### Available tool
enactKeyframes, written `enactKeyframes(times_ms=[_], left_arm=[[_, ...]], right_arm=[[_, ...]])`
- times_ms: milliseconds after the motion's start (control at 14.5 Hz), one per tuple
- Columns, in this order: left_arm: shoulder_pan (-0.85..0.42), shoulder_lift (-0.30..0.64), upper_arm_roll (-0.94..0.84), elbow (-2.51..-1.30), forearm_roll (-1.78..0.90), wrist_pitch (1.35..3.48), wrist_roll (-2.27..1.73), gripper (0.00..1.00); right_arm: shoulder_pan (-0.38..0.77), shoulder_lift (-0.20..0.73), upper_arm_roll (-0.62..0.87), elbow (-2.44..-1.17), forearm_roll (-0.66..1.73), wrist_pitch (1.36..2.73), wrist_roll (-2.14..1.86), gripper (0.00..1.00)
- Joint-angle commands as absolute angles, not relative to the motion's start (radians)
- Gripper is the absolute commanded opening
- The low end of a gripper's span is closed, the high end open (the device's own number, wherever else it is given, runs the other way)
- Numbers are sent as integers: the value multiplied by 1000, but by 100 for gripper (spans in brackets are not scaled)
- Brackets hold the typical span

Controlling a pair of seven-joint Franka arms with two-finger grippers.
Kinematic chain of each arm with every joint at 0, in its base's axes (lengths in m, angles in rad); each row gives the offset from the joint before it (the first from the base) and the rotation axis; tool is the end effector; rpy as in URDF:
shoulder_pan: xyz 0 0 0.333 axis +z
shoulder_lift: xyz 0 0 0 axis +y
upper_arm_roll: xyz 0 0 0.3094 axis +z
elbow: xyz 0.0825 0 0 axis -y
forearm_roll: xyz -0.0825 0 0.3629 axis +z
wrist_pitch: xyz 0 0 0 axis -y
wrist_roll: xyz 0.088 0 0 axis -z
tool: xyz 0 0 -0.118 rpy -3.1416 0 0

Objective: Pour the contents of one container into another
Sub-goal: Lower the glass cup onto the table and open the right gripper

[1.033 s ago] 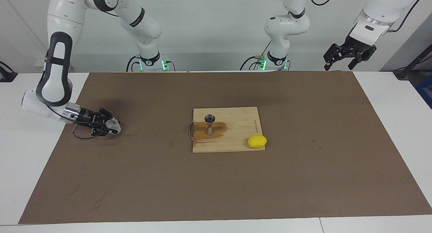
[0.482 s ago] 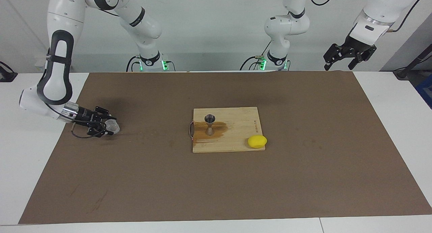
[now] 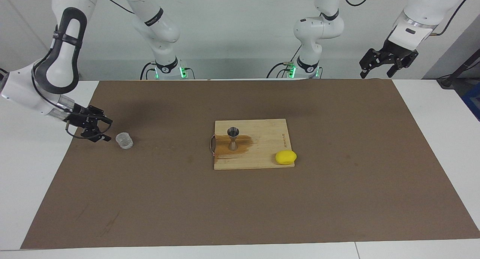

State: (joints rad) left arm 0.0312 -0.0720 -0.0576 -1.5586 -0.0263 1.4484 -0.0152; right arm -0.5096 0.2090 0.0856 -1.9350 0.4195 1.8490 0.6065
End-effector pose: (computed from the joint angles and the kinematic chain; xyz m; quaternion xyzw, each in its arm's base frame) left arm 0.4979 -0.0177 0.6390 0.9997 -0.0068 -0.0194 0.0106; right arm 0.5144 -0.1939 0.3601 -0.7982 0.5503 0.1614 0.1844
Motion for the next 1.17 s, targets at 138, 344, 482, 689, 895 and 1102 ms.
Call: enactKeyframes(times_ms=[138, 344, 482, 689, 895, 1102], left_arm=[[35, -86, -58, -1575, -37, 1448, -26, 100], [35, -86, -58, -1577, -37, 1448, -25, 100], [35, -86, -58, -1575, -37, 1448, -25, 100], [35, -86, -58, -1575, -37, 1448, -25, 100], [35, -86, -58, -1575, -37, 1448, -26, 100], [35, -86, -58, -1577, -37, 1448, -25, 100]], right_arm=[[-401, 170, 97, -1922, 162, 1861, 346, 100], [-295, 144, 98, -1919, 48, 1861, 226, 100], [-240, 118, 100, -1904, 44, 1859, 222, 100], [-161, 60, 101, -1862, 40, 1850, 221, 100], [-120, 63, 101, -1715, 14, 1778, 225, 100], [-110, 67, 101, -1606, -9, 1732, 222, 100]])
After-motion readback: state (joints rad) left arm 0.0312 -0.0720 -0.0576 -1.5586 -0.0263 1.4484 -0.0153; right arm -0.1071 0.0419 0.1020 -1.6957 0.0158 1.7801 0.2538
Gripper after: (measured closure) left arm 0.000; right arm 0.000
